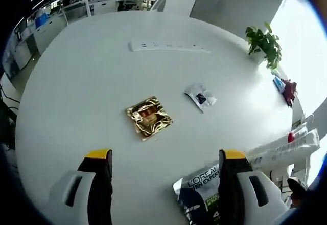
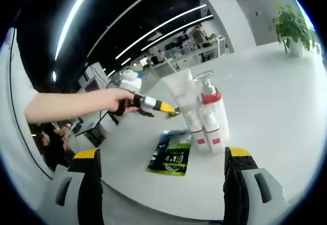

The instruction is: Arrange the skincare products in the storage area until every visible bottle or jar stands upright without overlapping.

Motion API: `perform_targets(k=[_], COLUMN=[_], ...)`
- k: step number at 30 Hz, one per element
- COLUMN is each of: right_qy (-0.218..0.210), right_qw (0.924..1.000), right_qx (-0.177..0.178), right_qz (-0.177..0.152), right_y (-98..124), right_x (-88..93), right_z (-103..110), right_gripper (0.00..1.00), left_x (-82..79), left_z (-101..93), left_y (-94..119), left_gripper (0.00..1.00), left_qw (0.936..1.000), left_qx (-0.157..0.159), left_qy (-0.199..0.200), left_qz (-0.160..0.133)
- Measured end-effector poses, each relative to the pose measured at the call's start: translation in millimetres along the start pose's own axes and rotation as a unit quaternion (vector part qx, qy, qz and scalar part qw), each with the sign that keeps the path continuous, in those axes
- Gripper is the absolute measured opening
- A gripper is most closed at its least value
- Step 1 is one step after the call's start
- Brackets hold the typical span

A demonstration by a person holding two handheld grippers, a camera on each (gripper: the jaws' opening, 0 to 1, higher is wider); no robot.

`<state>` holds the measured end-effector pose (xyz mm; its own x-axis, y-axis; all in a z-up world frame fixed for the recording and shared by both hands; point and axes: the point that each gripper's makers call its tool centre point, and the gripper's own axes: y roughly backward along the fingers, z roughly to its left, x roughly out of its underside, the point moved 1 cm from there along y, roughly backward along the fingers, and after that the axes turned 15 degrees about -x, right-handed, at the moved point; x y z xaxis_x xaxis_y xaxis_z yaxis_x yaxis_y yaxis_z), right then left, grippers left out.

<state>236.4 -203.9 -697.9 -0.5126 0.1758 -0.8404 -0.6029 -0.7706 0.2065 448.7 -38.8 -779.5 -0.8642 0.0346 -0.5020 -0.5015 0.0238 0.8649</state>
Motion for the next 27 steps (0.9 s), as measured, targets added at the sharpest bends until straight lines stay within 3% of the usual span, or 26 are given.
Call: perform_targets(k=[5,9,13,19,22,27], right_qy=[-0.007,-0.010,-0.014,-0.019,-0.022,-0.026], right_qw=[0.9999,0.9999,0.9998,0.9997,0.9995,0.9994], right_qx=[0.002,0.003,0.003,0.005,0.006,0.006], right_qz=[-0.007,-0.011,-0.014,-0.017,-0.020,-0.023], right_y=[1.0,1.2,1.1,2.2,2.5,3.1], right_x=[-1.5,-2.4,-2.5,-3.5,-4.4,-4.8], right_z=[-1.8,-2.2,-2.7,-2.6,-2.2,-2.5], right_gripper=[1.00,1.00,1.00,1.00,1.00,0.98], left_x=[-11.6,-14.8,-19.1,-25.6,-29.3,-32.8], left_z=[6.5,7.5,9.5,11.3,18.3,19.7], left_y=[-20.3,-31.4,-38.1,-50.5,-57.1,-55.1], left_gripper=[0.74,0.63,0.63,0.60,0.58,0.58], left_qw=[0.9994,0.9986,0.9973,0.9961,0.9947,0.9928], left_qx=[-0.025,-0.039,-0.064,-0.076,-0.098,-0.114], left_qy=[0.015,0.030,0.031,0.042,0.029,0.035], left_qz=[0.017,0.022,0.014,0.011,0.005,-0.003])
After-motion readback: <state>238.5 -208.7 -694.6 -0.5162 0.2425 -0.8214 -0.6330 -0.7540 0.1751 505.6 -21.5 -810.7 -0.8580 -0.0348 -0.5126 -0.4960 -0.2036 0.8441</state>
